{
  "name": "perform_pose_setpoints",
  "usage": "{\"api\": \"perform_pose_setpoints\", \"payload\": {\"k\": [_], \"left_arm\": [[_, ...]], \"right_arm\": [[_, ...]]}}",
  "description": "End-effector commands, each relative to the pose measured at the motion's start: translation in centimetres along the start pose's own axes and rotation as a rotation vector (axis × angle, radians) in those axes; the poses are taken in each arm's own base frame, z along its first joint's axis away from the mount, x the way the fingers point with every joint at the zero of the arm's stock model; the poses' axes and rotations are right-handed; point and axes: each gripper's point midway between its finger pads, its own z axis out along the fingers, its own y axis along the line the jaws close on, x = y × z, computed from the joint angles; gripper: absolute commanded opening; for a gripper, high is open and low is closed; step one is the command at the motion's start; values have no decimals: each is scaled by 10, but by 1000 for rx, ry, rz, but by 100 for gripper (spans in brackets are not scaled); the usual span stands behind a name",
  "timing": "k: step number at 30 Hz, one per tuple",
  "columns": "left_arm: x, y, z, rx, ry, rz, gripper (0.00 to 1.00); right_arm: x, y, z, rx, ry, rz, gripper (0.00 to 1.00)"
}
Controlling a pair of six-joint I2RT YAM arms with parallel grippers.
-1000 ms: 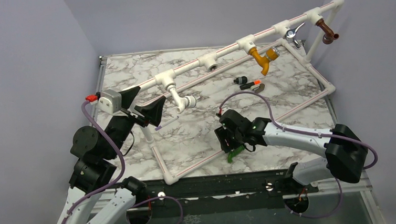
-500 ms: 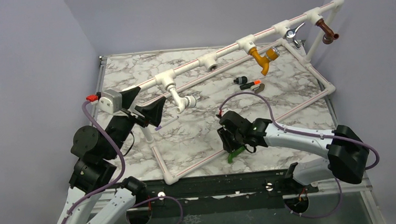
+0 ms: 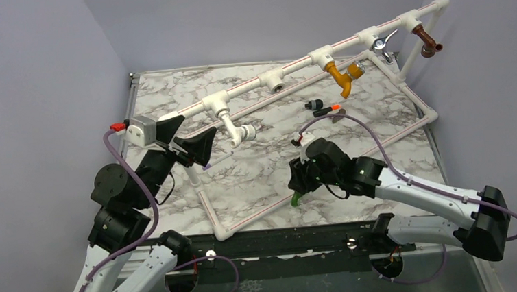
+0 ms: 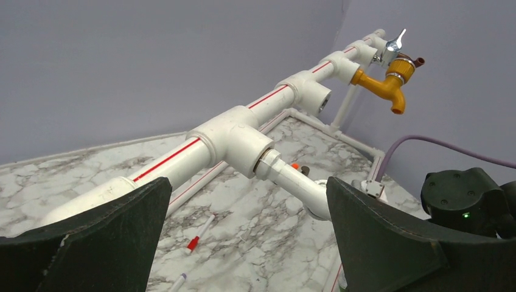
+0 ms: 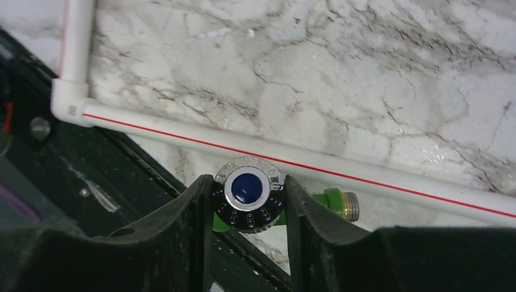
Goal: Install the water faucets
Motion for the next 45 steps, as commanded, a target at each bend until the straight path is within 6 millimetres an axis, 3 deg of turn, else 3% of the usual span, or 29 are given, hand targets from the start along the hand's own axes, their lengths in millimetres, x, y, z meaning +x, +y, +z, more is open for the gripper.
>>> {"api": "perform_pose_setpoints", "payload": {"k": [1,11,16,22,32,45], "left_arm": [[-1,-7,-6,16,20,-75,99],[22,-11,-34,4,119,-204,99],[42,-18,-52,13,178,-331,99],[68,-35,-64,73,290,-448,99],[137,-64,-71,184,564,-631,99],[164,-97,-82,402,730,-740,90]], "right_arm": [[-28,34,-21,-191,-131,-66,1],[-58,78,-62,-470,-362,-309,0],[-63,100,-86,-620,-491,-459,1],[-58,126,-108,-803,-610,-674,1],[-33,160,-141,-1131,-718,-988,0],[-29,178,-143,-1326,-747,-1240,0]]}}
